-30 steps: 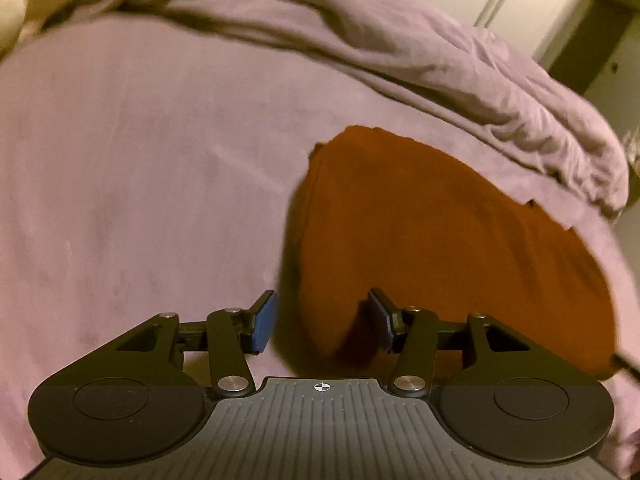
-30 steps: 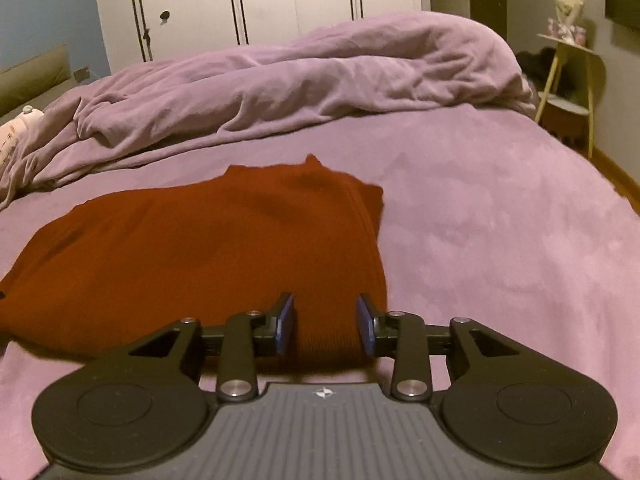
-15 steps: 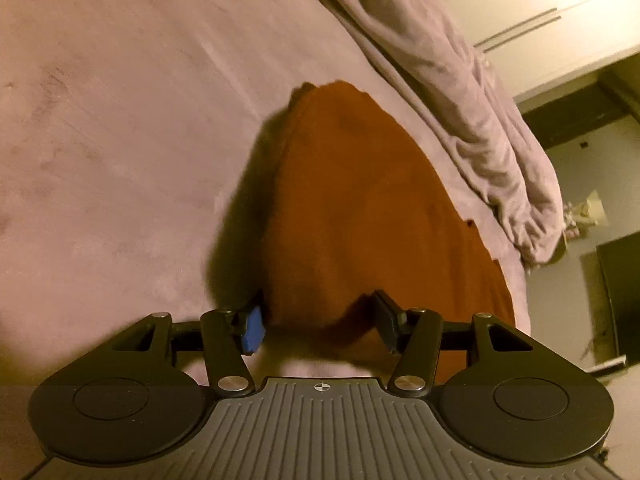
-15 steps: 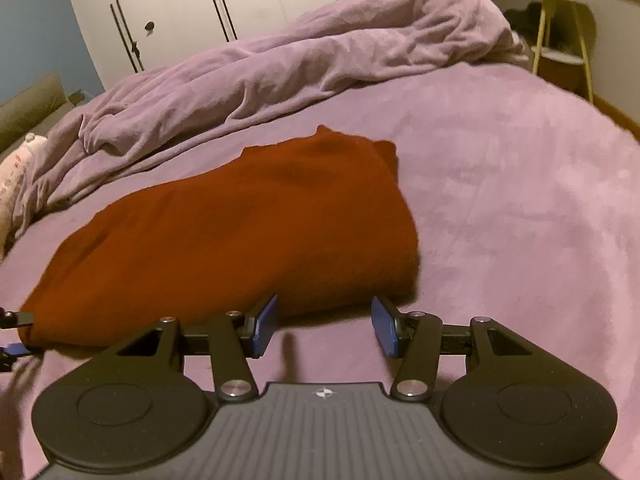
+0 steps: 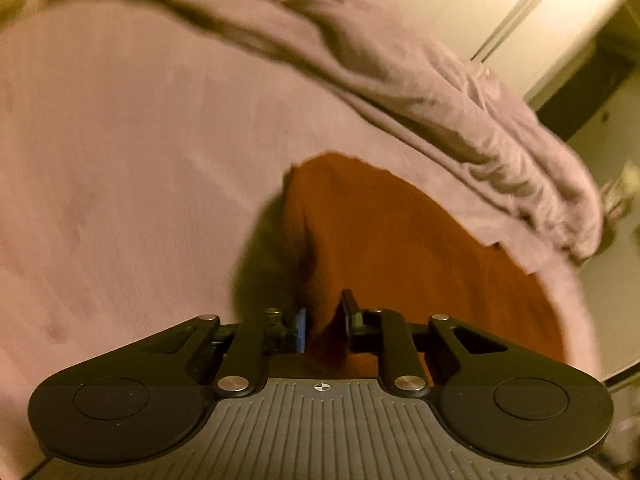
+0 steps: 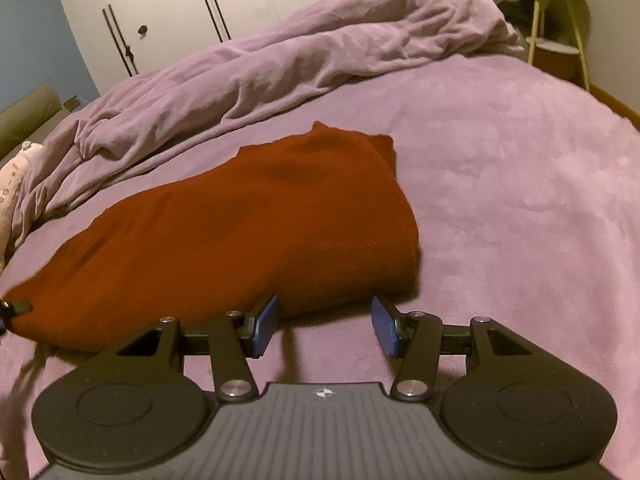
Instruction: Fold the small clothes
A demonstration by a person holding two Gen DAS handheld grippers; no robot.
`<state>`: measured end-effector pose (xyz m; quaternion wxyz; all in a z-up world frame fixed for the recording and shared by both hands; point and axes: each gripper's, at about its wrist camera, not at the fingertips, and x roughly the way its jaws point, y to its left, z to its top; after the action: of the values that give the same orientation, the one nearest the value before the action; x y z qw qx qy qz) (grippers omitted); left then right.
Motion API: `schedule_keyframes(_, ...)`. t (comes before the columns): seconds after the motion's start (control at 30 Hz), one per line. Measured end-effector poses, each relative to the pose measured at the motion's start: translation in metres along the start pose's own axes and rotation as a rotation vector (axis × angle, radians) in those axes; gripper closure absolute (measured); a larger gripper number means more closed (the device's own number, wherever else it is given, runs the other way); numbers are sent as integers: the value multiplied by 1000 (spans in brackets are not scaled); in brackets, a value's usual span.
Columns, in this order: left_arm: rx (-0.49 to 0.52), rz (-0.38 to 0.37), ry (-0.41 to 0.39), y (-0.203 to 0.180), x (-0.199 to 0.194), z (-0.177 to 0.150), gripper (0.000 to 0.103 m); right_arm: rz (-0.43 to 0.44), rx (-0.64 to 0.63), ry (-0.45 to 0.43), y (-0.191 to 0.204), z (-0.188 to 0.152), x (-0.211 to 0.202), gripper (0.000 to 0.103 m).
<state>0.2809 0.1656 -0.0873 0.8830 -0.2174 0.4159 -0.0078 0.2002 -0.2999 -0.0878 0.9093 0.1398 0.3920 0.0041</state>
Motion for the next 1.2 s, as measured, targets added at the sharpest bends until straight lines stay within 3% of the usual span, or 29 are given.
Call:
schedule_keyframes(0.1, 33, 89, 62, 4, 19, -6, 86, -9, -7, -3, 2, 0, 1, 52)
schedule_keyframes(0.27, 48, 102, 57, 8, 18, -10, 73, -30, -56, -18, 8, 0, -2, 51)
schedule_keyframes(0.33, 46, 92, 65, 9, 18, -9, 72, -39, -75, -23, 11, 1, -3, 50)
schedule_keyframes(0.43, 14, 49, 76, 16, 15, -8, 61, -37, -95, -37, 17, 4, -6, 50)
schedule_keyframes(0.5, -40, -23, 87, 24, 16, -6, 50, -35, -119, -53, 24, 6, -9, 50)
schedule_keyframes(0.57, -110, -110, 116, 33, 17, -6, 45, -27, -150, -65, 33, 8, -8, 50)
schedule_keyframes(0.77, -132, -139, 120, 30, 35, -5, 45, 62, -226, -55, 67, 10, 8, 51)
schedule_keyframes(0.87, -189, -173, 115, 31, 45, 1, 45, 103, -259, -35, 89, 11, 21, 62)
schedule_keyframes(0.93, -213, -202, 112, 32, 51, 4, 50, 137, -261, -19, 102, 10, 28, 64)
schedule_keyframes(0.97, -218, -197, 113, 32, 54, 5, 59, 153, -273, -14, 109, 8, 32, 65)
schedule_keyframes(1.0, -220, -187, 119, 32, 58, 6, 67, 153, -285, -10, 114, 6, 36, 65)
schedule_keyframes(1.2, -281, -224, 145, 45, 65, 7, 72, 81, -353, 6, 133, 0, 47, 65)
